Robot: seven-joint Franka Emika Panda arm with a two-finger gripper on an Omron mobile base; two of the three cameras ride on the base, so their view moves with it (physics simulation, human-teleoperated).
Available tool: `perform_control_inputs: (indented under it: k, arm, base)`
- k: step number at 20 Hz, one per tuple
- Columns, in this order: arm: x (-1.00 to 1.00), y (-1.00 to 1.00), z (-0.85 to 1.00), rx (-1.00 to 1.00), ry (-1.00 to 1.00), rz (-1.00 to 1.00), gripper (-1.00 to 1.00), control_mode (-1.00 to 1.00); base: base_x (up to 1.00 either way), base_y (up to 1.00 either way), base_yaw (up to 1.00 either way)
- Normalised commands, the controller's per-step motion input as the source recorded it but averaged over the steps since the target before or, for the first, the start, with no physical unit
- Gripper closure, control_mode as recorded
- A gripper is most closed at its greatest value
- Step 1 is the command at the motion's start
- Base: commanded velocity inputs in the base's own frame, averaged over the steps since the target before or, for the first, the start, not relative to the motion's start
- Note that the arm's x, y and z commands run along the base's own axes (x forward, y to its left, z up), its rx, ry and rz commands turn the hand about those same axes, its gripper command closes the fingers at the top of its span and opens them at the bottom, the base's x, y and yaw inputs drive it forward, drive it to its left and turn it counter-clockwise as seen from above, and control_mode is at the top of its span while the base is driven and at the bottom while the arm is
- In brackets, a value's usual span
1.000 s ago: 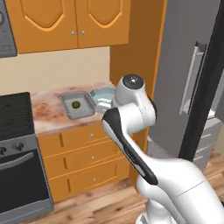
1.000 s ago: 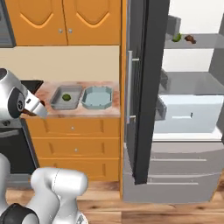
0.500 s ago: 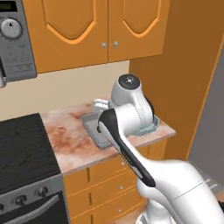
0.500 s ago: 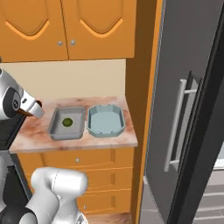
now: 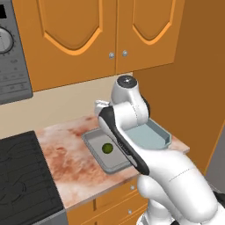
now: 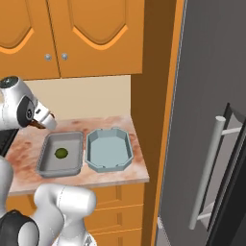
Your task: Place one lime and one chicken drumstick in each tupperware on the nearby counter, to pack two identical lunches.
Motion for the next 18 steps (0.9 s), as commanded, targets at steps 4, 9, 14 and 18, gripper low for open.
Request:
perform_control_inputs:
  k: [4,9,14,18]
  arm:
    - [0.43,0.00,-0.99,-0.07,0.17,0.00,1.00,-1.00]
    - [-0.02,0.00,-1.00,-0.12,0.12,0.00,1.00,-1.00]
    - [-0.20,-0.22,-0.79,-0.05,0.00,0.00,1.00,-1.00]
    - [0.27,-0.21,-0.46,0.00,0.00,0.00,1.00,-1.00]
  base:
    - [0.00,0.00,0.00]
    - [0.00,0.00,0.00]
    - [0.00,0.00,0.00]
    - [0.00,0.00,0.00]
